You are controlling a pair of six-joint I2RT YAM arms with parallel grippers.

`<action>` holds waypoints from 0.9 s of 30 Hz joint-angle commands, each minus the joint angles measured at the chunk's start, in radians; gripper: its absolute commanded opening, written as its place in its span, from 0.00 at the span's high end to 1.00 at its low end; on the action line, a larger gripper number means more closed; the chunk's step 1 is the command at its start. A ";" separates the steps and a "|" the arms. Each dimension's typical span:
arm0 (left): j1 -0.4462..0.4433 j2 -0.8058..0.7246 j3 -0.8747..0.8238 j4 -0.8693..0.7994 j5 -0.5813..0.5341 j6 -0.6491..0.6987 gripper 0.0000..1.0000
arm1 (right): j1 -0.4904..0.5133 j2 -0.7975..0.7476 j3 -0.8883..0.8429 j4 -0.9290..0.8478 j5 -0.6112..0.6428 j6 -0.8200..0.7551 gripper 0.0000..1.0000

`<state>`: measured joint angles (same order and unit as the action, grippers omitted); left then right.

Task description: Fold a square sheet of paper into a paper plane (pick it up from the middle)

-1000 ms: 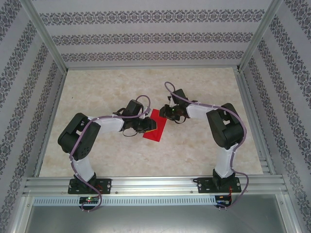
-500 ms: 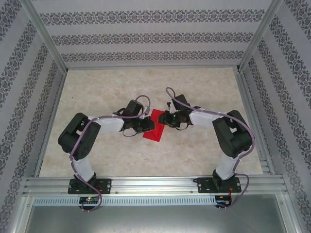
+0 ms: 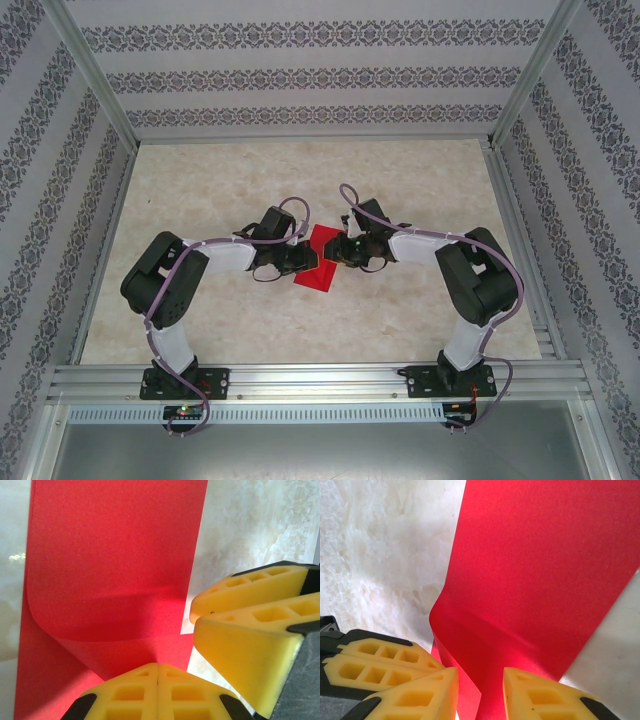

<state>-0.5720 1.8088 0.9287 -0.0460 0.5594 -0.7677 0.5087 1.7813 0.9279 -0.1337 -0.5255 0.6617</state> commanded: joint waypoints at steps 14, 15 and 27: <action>-0.011 0.010 0.013 -0.006 -0.006 0.015 0.96 | 0.017 0.000 -0.018 0.039 -0.045 0.004 0.77; -0.011 0.010 0.014 -0.006 -0.007 0.016 0.96 | 0.017 0.001 -0.017 0.040 -0.048 0.006 0.78; -0.011 0.009 0.019 -0.009 -0.005 0.016 0.97 | 0.013 0.018 -0.022 0.061 -0.080 0.010 0.79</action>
<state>-0.5720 1.8091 0.9287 -0.0460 0.5598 -0.7677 0.5106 1.7832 0.9203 -0.0990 -0.5793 0.6643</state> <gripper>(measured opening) 0.060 0.212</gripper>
